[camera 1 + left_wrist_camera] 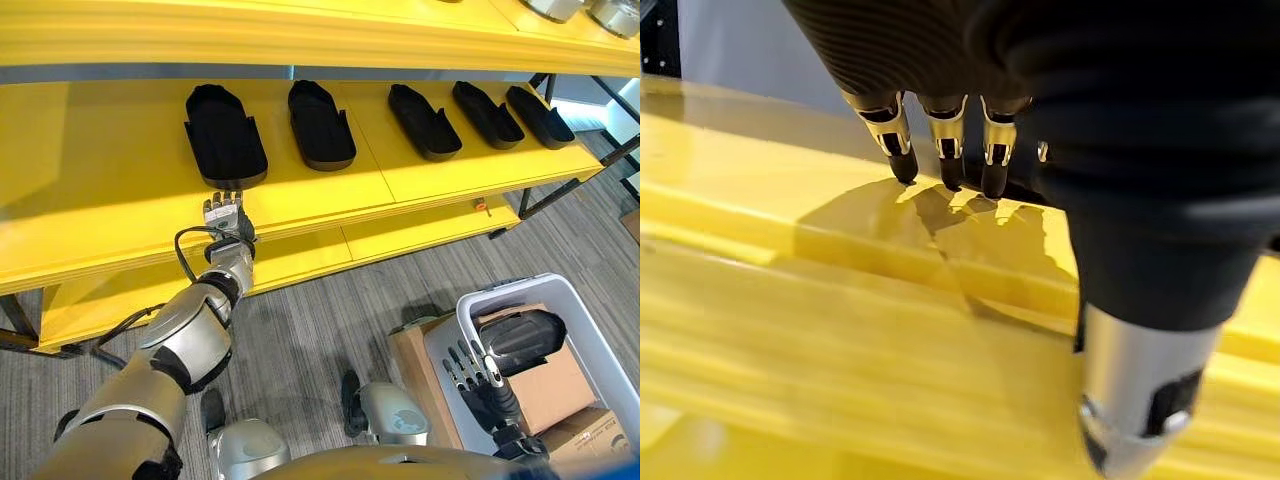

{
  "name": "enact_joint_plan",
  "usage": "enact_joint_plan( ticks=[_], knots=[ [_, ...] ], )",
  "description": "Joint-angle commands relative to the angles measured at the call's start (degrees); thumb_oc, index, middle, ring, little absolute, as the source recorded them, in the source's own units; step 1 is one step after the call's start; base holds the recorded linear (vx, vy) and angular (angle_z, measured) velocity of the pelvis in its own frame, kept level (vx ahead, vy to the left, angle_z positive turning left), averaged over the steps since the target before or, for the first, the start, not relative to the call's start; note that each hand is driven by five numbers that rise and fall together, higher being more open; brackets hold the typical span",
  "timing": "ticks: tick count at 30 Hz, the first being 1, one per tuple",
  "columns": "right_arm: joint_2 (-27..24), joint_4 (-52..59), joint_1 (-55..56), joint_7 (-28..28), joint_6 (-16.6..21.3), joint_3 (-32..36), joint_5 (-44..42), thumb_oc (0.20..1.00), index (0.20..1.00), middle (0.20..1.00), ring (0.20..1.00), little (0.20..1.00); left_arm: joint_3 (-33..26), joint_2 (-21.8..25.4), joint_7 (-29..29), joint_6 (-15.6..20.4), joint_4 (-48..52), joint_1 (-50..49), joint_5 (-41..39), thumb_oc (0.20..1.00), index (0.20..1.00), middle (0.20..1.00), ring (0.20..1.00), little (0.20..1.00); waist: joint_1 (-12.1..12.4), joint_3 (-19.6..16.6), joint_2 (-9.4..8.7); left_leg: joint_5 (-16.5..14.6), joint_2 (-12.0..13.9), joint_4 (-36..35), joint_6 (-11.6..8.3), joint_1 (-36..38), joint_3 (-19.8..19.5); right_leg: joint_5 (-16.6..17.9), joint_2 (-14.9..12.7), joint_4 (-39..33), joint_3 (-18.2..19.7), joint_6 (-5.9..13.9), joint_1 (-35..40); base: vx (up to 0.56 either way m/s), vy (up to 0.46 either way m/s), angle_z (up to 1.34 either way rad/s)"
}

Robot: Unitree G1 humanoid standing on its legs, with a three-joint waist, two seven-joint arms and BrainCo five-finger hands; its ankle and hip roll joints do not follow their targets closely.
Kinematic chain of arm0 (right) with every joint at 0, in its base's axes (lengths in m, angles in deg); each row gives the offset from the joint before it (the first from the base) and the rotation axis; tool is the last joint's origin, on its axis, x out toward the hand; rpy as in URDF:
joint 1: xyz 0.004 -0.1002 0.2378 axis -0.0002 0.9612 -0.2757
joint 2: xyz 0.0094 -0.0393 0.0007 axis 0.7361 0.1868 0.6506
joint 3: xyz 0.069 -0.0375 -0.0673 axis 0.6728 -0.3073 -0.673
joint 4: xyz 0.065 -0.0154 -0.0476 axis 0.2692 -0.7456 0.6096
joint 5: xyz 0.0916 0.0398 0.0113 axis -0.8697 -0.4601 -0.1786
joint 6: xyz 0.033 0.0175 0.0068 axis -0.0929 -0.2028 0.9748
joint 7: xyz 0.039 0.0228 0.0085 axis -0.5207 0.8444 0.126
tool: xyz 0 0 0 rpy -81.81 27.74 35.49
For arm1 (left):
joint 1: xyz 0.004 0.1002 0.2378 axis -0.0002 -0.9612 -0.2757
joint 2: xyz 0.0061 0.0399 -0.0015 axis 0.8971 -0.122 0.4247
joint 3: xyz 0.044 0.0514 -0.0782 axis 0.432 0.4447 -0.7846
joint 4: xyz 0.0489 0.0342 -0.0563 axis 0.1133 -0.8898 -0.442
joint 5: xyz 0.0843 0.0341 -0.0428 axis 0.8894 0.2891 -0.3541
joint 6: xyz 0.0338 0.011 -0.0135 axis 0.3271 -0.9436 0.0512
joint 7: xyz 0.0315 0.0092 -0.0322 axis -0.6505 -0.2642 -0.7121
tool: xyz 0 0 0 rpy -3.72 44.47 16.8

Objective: Move parts from the plastic box to the shelf.

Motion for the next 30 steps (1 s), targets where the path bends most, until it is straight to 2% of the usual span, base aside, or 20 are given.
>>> enact_joint_plan(
  ticks=[1,7,13,26,30],
  knots=[
    [-0.68,2.89,-0.84,1.50,1.39,1.38,-0.62,1.000,1.000,1.000,1.000,1.000,-1.87,3.54,-0.86,2.55,-1.83,11.14,-0.38,1.000,1.000,1.000,1.000,1.000,-1.84,1.59,-4.75,-4.98,4.68,-1.30,-0.84,8.86,-1.83,14.84,-2.83,-15.87,0.16,-4.21,4.76,0.01,0.004,-0.03],
    [-1.81,2.40,-0.43,1.60,1.48,1.25,-0.19,1.000,1.000,1.000,1.000,1.000,0.92,3.61,0.72,2.00,-5.68,15.35,-1.38,1.000,1.000,1.000,1.000,1.000,-2.46,1.38,-4.40,-5.15,4.52,-1.30,-0.78,8.99,-2.06,14.96,-2.81,-15.73,0.33,-4.12,4.39,0.01,0.006,-0.07],
    [-1.82,1.70,-0.52,2.06,1.50,0.91,0.67,1.000,1.000,1.000,1.000,1.000,2.80,5.58,2.27,1.49,-10.28,18.49,-3.31,1.000,1.000,1.000,1.000,1.000,-2.52,1.77,-4.13,-5.39,4.36,-1.30,-0.63,8.81,-2.83,14.95,-2.44,-15.65,0.85,-4.21,4.04,-0.01,0.001,-0.03],
    [-2.21,0.73,-1.17,2.43,1.40,0.83,1.04,1.000,1.000,1.000,1.000,1.000,1.30,5.54,4.26,0.31,-15.08,17.18,-5.09,1.000,1.000,1.000,1.000,1.000,-2.90,1.20,-3.99,-5.38,3.84,-1.30,-0.42,8.20,-3.67,14.82,-2.37,-15.87,1.26,-4.39,3.84,0.00,0.000,0.00],
    [-2.55,0.36,-1.30,2.72,1.51,0.83,1.16,1.000,1.000,1.000,1.000,1.000,1.04,6.99,4.69,0.09,-16.93,17.55,-6.06,1.000,1.000,1.000,1.000,1.000,-3.16,0.80,-3.60,-5.38,3.78,-1.30,-0.45,8.22,-3.82,14.80,-2.41,-16.13,1.38,-4.42,3.79,-0.01,0.006,-0.03]
  ],
)
